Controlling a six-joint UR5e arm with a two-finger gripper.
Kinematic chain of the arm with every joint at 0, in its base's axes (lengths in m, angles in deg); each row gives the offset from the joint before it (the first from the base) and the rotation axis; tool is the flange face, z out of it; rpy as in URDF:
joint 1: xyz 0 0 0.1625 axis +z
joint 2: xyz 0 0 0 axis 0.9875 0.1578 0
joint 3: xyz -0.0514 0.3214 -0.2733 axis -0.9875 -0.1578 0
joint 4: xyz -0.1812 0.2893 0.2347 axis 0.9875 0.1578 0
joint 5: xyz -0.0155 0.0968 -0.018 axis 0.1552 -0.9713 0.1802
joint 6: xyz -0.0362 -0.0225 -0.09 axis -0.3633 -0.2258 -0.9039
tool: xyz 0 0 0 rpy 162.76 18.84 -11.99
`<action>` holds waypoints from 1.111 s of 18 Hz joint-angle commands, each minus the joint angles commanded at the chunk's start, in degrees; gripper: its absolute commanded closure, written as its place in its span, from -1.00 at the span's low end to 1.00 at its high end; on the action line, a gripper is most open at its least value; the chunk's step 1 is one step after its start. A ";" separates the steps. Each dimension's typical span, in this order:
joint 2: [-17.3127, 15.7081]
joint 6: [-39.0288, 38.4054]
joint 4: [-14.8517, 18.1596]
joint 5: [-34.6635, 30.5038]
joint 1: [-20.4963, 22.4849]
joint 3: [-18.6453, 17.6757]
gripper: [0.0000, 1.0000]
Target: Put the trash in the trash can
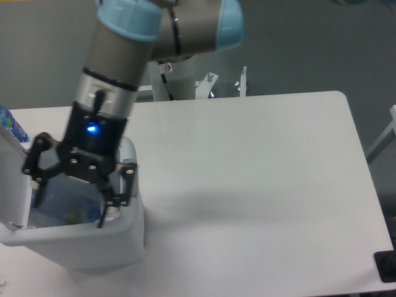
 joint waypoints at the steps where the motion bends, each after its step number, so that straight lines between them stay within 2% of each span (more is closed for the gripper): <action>1: -0.44 0.70 0.00 -0.52 1.67 0.09 -1.00; 3: -0.53 3.15 0.26 -2.10 4.66 -0.08 -1.00; 5: -0.53 6.14 0.44 -6.57 6.69 -0.87 -1.00; 10: -0.27 18.79 1.14 -19.23 8.19 -1.40 -1.00; 13: -0.35 28.01 2.02 -24.07 9.24 -2.98 -1.00; 15: -0.53 33.29 4.64 -26.27 9.94 -3.16 -1.00; 18: -2.28 43.82 12.19 -29.96 11.00 -3.86 -1.00; 20: -4.04 49.37 15.45 -31.20 12.67 -4.30 -1.00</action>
